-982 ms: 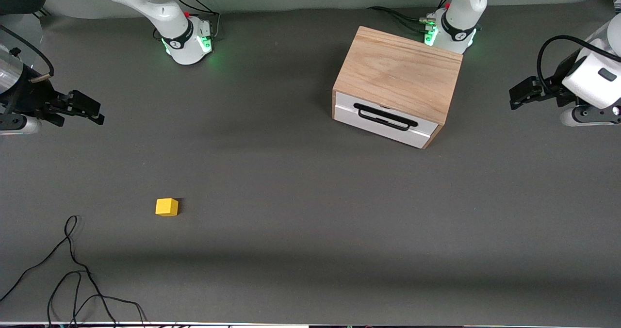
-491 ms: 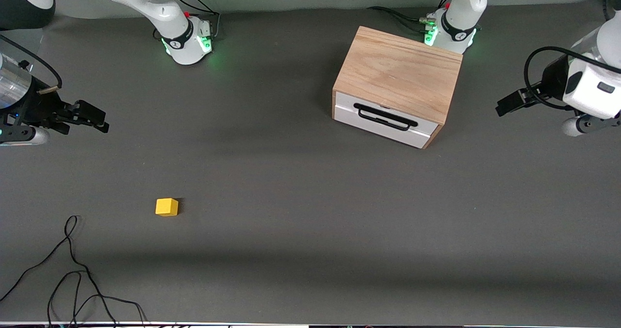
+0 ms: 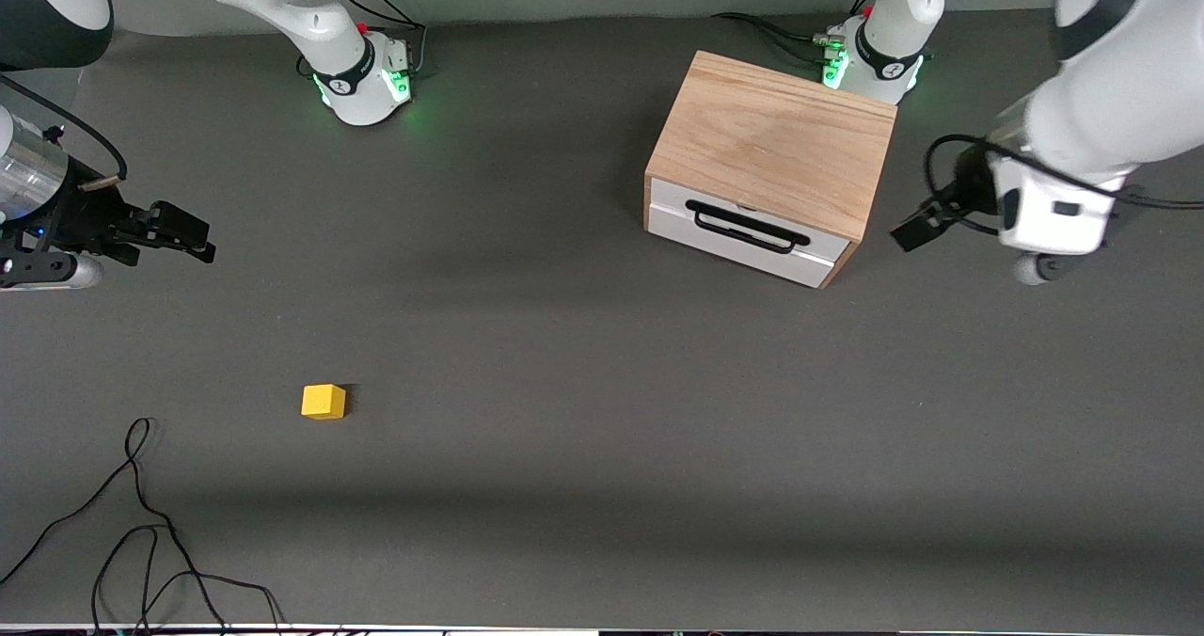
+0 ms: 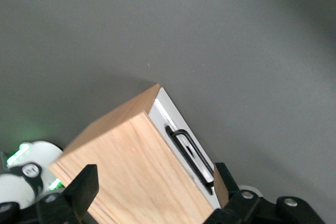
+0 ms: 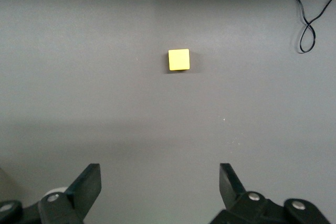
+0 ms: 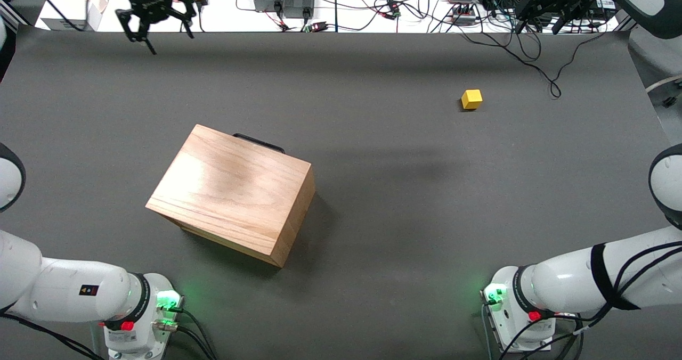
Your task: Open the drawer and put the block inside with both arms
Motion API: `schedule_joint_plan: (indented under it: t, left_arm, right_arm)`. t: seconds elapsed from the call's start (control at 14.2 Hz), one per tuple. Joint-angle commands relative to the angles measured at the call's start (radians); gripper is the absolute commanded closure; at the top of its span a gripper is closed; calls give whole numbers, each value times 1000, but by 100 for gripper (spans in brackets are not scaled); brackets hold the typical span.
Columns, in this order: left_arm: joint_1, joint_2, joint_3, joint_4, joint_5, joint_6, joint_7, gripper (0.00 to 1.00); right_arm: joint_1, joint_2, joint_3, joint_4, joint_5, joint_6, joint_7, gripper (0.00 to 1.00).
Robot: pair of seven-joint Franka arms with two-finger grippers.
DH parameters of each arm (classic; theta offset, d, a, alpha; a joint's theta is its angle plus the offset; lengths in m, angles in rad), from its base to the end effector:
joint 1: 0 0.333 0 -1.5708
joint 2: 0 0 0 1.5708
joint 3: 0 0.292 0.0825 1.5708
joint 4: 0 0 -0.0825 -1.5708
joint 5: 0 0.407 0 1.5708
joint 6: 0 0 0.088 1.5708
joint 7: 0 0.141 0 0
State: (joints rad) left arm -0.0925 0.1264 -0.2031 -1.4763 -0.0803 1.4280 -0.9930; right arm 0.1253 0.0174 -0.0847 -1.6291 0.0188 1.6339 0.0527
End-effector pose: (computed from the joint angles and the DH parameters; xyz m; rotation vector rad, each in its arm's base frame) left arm 0.5623 -0.1778 0.5298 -2.9229 -1.0541 0.3133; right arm 0.5852 0.0266 0.5330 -3.1248 0.0209 0.0208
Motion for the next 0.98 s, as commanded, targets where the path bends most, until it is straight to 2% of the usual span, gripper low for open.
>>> schedule_joint_plan:
  t: [0.0, 0.14, 0.35, 0.63, 0.91]
  left_arm:
    - [-45, 39, 7, 21, -9, 12, -161, 1]
    - [-85, 76, 8, 16, -6, 55, -295, 1]
    - [-115, 124, 8, -7, -1, 142, -358, 1]
    - [-159, 127, 8, -160, 7, 337, -404, 1]
    - [-161, 122, 8, -254, 7, 420, -411, 2]
  right_arm:
    - [5, 22, -6, 20, -6, 15, -25, 0]
    - [5, 33, -6, 18, -8, 20, -48, 0]
    - [2, 65, -12, 18, -5, 59, -73, 0]
    - [-7, 85, -17, 15, -5, 86, -74, 0]
    - [-7, 156, -17, 17, -5, 168, -73, 0]
